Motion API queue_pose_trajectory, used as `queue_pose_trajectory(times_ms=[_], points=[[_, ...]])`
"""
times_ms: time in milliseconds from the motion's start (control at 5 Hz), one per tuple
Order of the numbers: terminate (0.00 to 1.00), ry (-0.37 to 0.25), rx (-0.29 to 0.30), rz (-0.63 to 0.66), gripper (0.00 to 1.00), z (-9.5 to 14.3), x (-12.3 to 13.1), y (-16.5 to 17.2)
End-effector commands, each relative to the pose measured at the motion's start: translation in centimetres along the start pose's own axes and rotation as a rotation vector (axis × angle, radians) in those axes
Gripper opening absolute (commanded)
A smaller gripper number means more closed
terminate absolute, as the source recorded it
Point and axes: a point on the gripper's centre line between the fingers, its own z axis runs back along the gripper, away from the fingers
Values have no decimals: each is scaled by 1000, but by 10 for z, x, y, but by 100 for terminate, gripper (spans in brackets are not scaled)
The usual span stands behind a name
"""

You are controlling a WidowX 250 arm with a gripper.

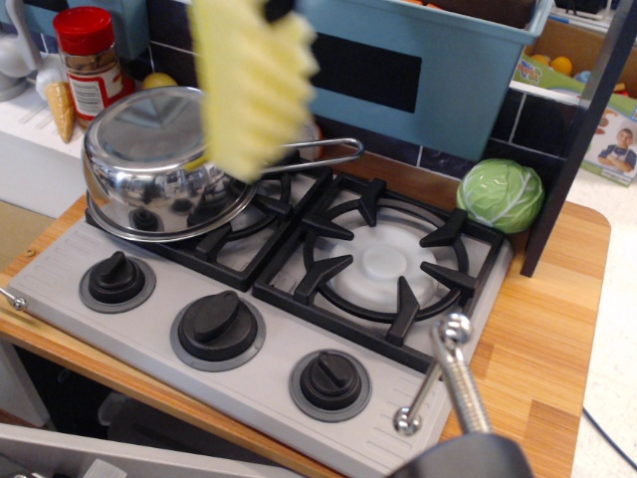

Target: Wipe pot with sponge

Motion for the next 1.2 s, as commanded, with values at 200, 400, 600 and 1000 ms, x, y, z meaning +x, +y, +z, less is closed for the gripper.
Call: queue_pose_trajectory(times_ms=[200, 400, 600, 1000], points=[[0, -111, 94, -8, 0, 4, 5, 67], [0, -114, 164, -9, 0, -6, -1, 70], [0, -100, 259, 28, 0, -15, -2, 63], [100, -86, 214, 47, 0, -21, 0, 36]])
